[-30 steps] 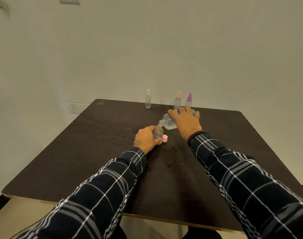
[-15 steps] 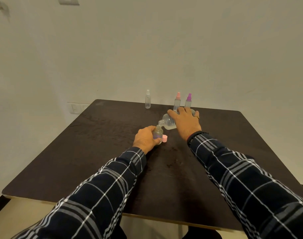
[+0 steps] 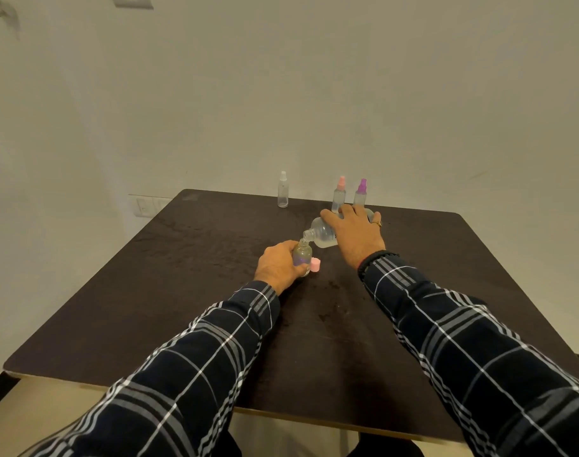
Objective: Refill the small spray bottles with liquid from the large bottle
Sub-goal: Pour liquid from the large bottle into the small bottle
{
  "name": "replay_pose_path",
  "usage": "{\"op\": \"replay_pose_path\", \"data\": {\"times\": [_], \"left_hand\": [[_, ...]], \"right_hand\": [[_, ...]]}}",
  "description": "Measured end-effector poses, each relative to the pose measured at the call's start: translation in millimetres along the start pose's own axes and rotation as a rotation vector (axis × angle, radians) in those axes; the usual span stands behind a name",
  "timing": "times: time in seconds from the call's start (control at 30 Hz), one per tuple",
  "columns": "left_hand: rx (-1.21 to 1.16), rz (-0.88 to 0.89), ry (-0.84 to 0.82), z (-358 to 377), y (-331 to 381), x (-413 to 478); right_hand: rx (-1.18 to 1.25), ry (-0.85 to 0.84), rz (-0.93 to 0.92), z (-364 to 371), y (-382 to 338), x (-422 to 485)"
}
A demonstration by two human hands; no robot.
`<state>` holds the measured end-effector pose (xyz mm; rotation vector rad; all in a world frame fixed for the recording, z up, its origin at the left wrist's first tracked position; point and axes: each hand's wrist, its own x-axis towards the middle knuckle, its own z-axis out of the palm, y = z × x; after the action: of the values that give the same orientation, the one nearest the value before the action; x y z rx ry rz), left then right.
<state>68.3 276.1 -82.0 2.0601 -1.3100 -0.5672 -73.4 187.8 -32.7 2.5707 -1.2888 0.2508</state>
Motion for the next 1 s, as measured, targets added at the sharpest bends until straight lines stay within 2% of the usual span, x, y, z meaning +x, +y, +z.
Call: {"op": "replay_pose_path", "data": {"times": [1.0], "left_hand": [[0.019, 0.002, -0.008, -2.2, 1.4, -1.4]], "right_hand": [[-0.023, 0.005, -0.005, 1.2, -0.1, 0.9]]}}
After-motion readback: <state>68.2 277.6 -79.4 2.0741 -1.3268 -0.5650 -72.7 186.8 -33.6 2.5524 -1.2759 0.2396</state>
